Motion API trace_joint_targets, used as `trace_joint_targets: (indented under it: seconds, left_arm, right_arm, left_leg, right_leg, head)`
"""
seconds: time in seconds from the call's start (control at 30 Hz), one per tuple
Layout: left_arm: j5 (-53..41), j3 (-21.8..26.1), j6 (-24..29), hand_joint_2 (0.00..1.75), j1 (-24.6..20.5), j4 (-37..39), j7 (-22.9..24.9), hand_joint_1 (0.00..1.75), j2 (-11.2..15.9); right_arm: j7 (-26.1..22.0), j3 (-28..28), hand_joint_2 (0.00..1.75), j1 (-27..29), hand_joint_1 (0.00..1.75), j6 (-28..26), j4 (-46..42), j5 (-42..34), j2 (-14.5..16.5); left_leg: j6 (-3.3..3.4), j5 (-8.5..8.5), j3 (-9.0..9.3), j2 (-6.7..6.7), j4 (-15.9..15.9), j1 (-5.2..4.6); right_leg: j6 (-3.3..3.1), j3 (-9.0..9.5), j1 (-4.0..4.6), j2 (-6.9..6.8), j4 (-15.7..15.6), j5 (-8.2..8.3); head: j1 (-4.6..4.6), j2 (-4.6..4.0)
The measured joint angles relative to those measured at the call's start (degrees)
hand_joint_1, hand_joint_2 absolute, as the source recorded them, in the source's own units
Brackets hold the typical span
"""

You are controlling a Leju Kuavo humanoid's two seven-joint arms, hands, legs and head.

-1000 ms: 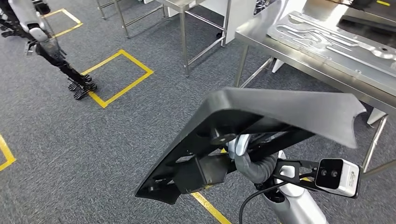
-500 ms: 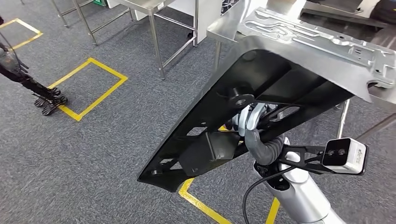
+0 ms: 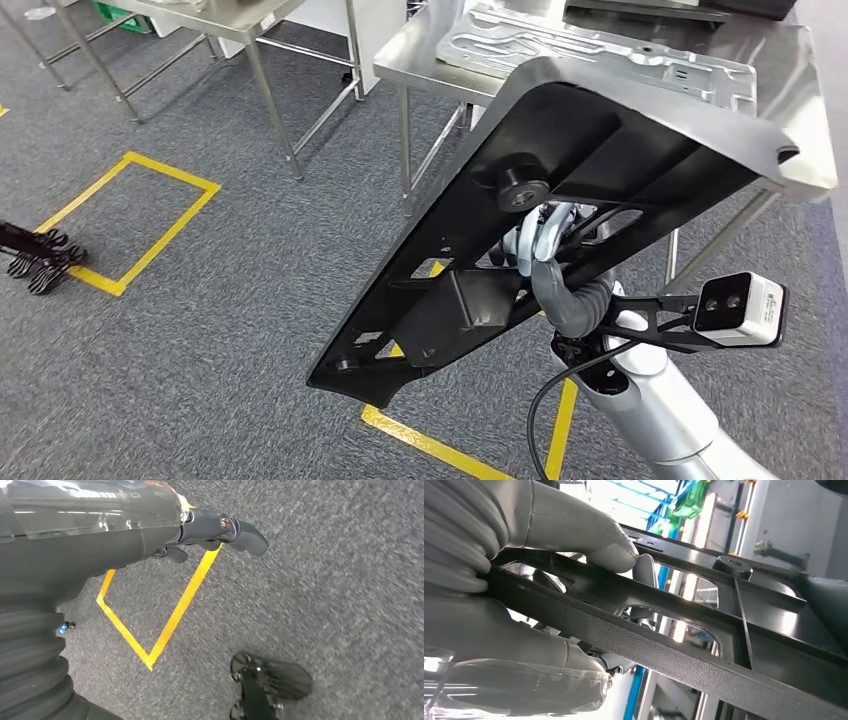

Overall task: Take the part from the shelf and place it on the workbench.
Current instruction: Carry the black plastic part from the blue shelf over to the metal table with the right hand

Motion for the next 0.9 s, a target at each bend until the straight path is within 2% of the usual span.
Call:
trace_joint_targets:
  seconds: [0.03, 0.07, 0.1, 0.13, 0.17, 0.2, 0.23, 0.27, 0.3, 0.33, 0.37, 0.4, 0.47, 0.5, 0.53, 0.6, 0.63, 0.67, 0.7, 0.73, 0.77, 0.83, 0.87, 0.9]
  left_arm:
    - [0.08, 0.18, -0.11, 1.75, 0.03, -0.02, -0.25, 0.0, 0.01]
    - [0.15, 0.4, -0.21, 1.75, 0.11, -0.02, -0.52, 0.0, 0.02]
    - [0.25, 0.62, -0.28, 1.75, 0.19, -0.02, -0.79, 0.0, 0.03]
    - [0.33, 0.79, -0.35, 1.75, 0.29, -0.02, -1.02, 0.0, 0.03]
    - [0.41, 0.91, -0.43, 1.75, 0.37, -0.02, -1.21, 0.0, 0.03]
    - [0.47, 0.98, -0.5, 1.75, 0.44, -0.02, -1.36, 0.0, 0.03]
    - [0.5, 1.06, -0.57, 1.75, 0.46, -0.02, -1.45, 0.0, 0.03]
    - [0.5, 1.14, -0.65, 1.75, 0.47, -0.02, -1.55, 0.0, 0.05]
    - [0.48, 1.2, -0.72, 1.75, 0.48, -0.02, -1.67, 0.0, 0.08]
    - [0.38, 1.24, -0.81, 1.75, 0.47, -0.02, -1.8, 0.0, 0.11]
    - [0.21, 1.25, -0.92, 1.75, 0.44, -0.02, -1.91, 0.0, 0.14]
    - [0.03, 1.26, -1.04, 1.75, 0.35, -0.02, -1.98, 0.0, 0.15]
    - [-0.37, 1.26, -1.3, 1.75, 0.13, -0.02, -2.04, 0.0, 0.13]
    - [-0.51, 1.26, -1.42, 1.75, 0.06, -0.03, -2.05, 0.0, 0.14]
    - [-0.64, 1.27, -1.52, 1.75, 0.06, -0.03, -2.06, 0.0, 0.15]
    - [-0.75, 1.28, -1.71, 1.75, 0.11, -0.04, -2.09, 0.0, 0.21]
    - [-0.76, 1.28, -1.76, 1.75, 0.14, -0.04, -2.09, 0.0, 0.26]
    - [-0.77, 1.28, -1.81, 1.75, 0.14, -0.04, -2.09, 0.0, 0.3]
    - [-0.76, 1.28, -1.85, 1.75, 0.12, -0.04, -2.1, 0.0, 0.35]
    - [-0.76, 1.29, -1.9, 1.75, 0.07, -0.04, -2.12, 0.0, 0.4]
    - [-0.76, 1.3, -1.97, 1.75, 0.01, -0.05, -2.14, 0.0, 0.42]
    - [-0.8, 1.32, -2.13, 1.75, -0.1, -0.1, -2.27, 0.0, 0.49]
    - [-0.83, 1.34, -2.21, 1.75, -0.14, -0.12, -2.34, 0.0, 0.55]
    - [-0.87, 1.37, -2.27, 1.75, -0.19, -0.13, -2.4, 0.0, 0.61]
  right_arm:
    - [-0.04, 0.22, 1.75, -0.29, 1.66, -0.15, 0.07, -0.16, -0.12]
    - [-0.06, 0.5, 1.75, -0.55, 1.66, -0.36, 0.15, -0.27, -0.19]
    - [-0.05, 0.83, 1.75, -0.75, 1.66, -0.61, 0.25, -0.34, -0.21]
    - [0.0, 1.17, 1.75, -0.82, 1.66, -0.85, 0.35, -0.38, -0.2]
    - [0.05, 1.45, 1.75, -0.83, 1.66, -1.06, 0.46, -0.39, -0.21]
    - [0.11, 1.66, 1.75, -0.85, 1.66, -1.25, 0.54, -0.38, -0.2]
    - [0.15, 1.82, 1.75, -0.89, 1.66, -1.44, 0.57, -0.37, -0.19]
    - [0.17, 1.96, 1.75, -0.96, 1.66, -1.69, 0.58, -0.3, -0.17]
    - [0.17, 2.09, 1.75, -1.06, 1.66, -1.93, 0.58, -0.2, -0.14]
    - [0.15, 2.24, 1.75, -1.17, 1.66, -2.18, 0.59, -0.04, -0.1]
    - [0.1, 2.42, 1.75, -1.25, 1.66, -2.43, 0.6, 0.13, -0.07]
    - [0.03, 2.58, 1.75, -1.31, 1.66, -2.65, 0.59, 0.32, -0.04]
    - [-0.16, 2.8, 1.75, -1.33, 1.66, -3.0, 0.55, 0.72, -0.03]
    - [-0.28, 2.82, 1.75, -1.36, 1.66, -3.08, 0.49, 0.92, -0.04]
    - [-0.41, 2.83, 1.75, -1.41, 1.66, -3.1, 0.43, 1.08, -0.05]
    - [-0.72, 2.92, 1.75, -1.35, 1.66, -2.9, 0.31, 1.5, 0.03]
    - [-0.88, 3.0, 1.75, -1.22, 1.66, -2.72, 0.28, 1.76, 0.08]
    - [-1.0, 3.1, 1.75, -1.06, 1.66, -2.5, 0.27, 2.0, 0.13]
    - [-1.09, 3.2, 1.75, -0.97, 1.66, -2.31, 0.26, 2.17, 0.19]
    - [-1.14, 3.27, 1.75, -0.97, 1.66, -2.15, 0.26, 2.25, 0.28]
    - [-1.14, 3.32, 1.75, -1.06, 1.66, -2.04, 0.25, 2.29, 0.39]
    - [-1.04, 3.35, 1.75, -1.47, 1.66, -1.95, 0.15, 2.42, 0.76]
    - [-0.86, 3.35, 1.75, -1.72, 1.66, -1.99, 0.08, 2.52, 0.99]
    - [-0.65, 3.36, 1.75, -1.9, 1.66, -2.04, 0.0, 2.68, 1.25]
  left_leg:
    - [-0.29, -1.46, -0.91, -1.3, 2.25, 0.13]
    - [-0.52, -3.34, -2.46, -2.84, 5.68, 0.28]
    - [-0.68, -5.27, -4.42, -3.81, 9.77, 0.33]
    - [-0.8, -6.57, -6.21, -4.22, 13.37, 0.35]
    - [-0.87, -6.81, -7.31, -4.37, 15.38, 0.36]
    - [-0.87, -5.82, -7.34, -4.43, 15.08, 0.39]
    - [-0.82, -3.8, -6.29, -4.66, 12.43, 0.44]
    - [-0.7, -1.42, -4.56, -5.43, 8.27, 0.55]
    - [-0.52, 0.29, -2.83, -6.92, 4.26, 0.69]
    - [-0.32, 1.31, -1.6, -8.26, 1.37, 0.8]
    - [-0.08, 1.56, -1.0, -9.27, -0.13, 0.81]
    - [0.19, 1.37, -0.88, -9.61, -0.44, 0.72]
    - [0.9, 1.69, -0.69, -8.32, -0.9, 0.76]
    - [1.31, 1.88, -0.52, -7.6, -1.21, 0.86]
    - [1.67, 2.04, -0.37, -6.82, -1.52, 0.99]
    - [2.06, 2.07, -0.27, -5.36, -1.72, 0.85]
    - [2.12, 2.01, -0.28, -4.6, -1.71, 0.75]
    - [2.14, 1.94, -0.27, -3.87, -1.69, 0.68]
    - [2.13, 1.86, -0.24, -3.16, -1.68, 0.65]
    - [2.04, 1.76, -0.15, -2.52, -1.66, 0.64]
    - [1.91, 1.64, 0.01, -1.91, -1.65, 0.63]
    - [1.44, 1.31, 0.36, -0.84, -1.6, 0.4]
    - [1.14, 1.16, 0.5, -0.38, -1.6, 0.27]
    - [0.82, 1.03, 0.62, 0.09, -1.63, 0.14]
  right_leg:
    - [-0.32, 0.1, -0.2, 0.56, -0.19, 0.15]
    - [-0.54, 0.12, -0.28, 1.11, -0.25, 0.22]
    - [-0.71, 0.06, -0.3, 1.73, -0.24, 0.24]
    - [-0.76, 0.03, -0.28, 2.41, -0.22, 0.25]
    - [-0.77, 0.03, -0.27, 3.12, -0.18, 0.25]
    - [-0.75, 0.06, -0.27, 3.86, -0.11, 0.24]
    - [-0.69, 0.12, -0.28, 4.61, 0.0, 0.2]
    - [-0.57, 0.15, -0.3, 5.3, 0.14, 0.13]
    - [-0.36, 0.06, -0.25, 5.95, 0.33, 0.06]
    - [-0.05, -0.16, -0.28, 6.58, 0.5, 0.07]
    - [0.31, -0.45, -0.36, 7.13, 0.62, 0.13]
    - [0.71, -0.73, -0.48, 7.74, 0.64, 0.29]
    - [1.48, -1.0, -0.63, 8.57, 0.61, 0.45]
    - [1.74, -1.31, -0.52, 7.88, 1.21, 0.0]
    - [1.97, -2.14, -0.39, 6.51, 2.89, -1.07]
    - [2.3, -5.48, -0.38, 3.1, 9.67, -4.59]
    - [2.46, -7.39, -0.5, 2.23, 13.48, -6.09]
    - [2.56, -8.66, -0.61, 1.83, 15.99, -6.7]
    - [2.61, -8.89, -0.7, 1.62, 16.43, -6.25]
    - [2.58, -7.83, -0.74, 1.35, 14.44, -4.79]
    - [2.46, -5.7, -0.72, 0.74, 10.53, -2.8]
    - [1.86, -1.57, -0.32, -1.15, 2.83, -0.18]
    - [1.5, -0.53, -0.1, -1.68, 0.81, 0.26]
    - [1.18, -0.32, 0.11, -1.69, 0.23, 0.15]
  head:
    - [0.0, 0.0]
    - [-0.01, 0.0]
    - [-0.01, 0.0]
    - [-0.01, 0.0]
    - [-0.01, 0.0]
    - [0.0, 0.0]
    - [0.0, 0.0]
    - [0.0, 0.0]
    - [0.0, 0.0]
    - [-0.01, 0.0]
    - [-0.01, 0.0]
    - [-0.01, 0.0]
    - [0.0, 0.0]
    - [0.01, 0.0]
    - [0.02, 0.0]
    - [0.03, 0.0]
    - [0.02, 0.0]
    - [0.02, 0.0]
    - [0.02, 0.0]
    - [0.02, 0.0]
    - [0.02, 0.0]
    - [0.02, 0.0]
    - [0.02, 0.0]
    - [0.02, 0.0]
